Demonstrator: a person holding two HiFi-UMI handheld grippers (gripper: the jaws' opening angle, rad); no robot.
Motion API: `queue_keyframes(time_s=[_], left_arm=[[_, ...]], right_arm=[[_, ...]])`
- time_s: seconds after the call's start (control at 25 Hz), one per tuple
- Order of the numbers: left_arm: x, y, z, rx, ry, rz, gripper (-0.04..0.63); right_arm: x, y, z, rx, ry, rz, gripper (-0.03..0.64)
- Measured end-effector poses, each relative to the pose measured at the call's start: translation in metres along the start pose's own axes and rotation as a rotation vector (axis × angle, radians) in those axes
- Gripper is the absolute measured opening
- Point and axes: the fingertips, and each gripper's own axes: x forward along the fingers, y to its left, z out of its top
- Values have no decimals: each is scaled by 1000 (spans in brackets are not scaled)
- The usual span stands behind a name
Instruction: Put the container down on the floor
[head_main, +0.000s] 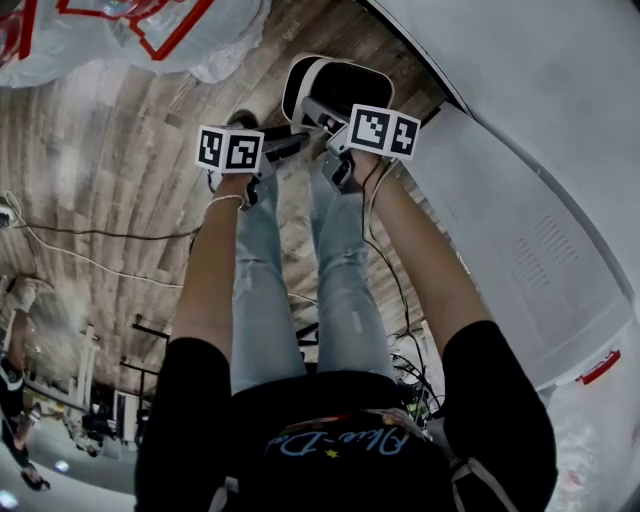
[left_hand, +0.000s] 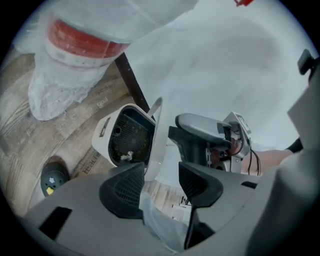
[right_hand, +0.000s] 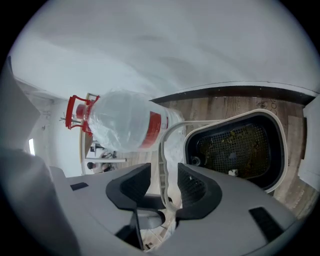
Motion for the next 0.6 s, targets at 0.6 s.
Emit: queue_keyframes(time_s=[0.6], left_arm=[[-32,18,4,27,-69,111,207]], right_arm=[[-12,20,-10,-2,-21,8,153]])
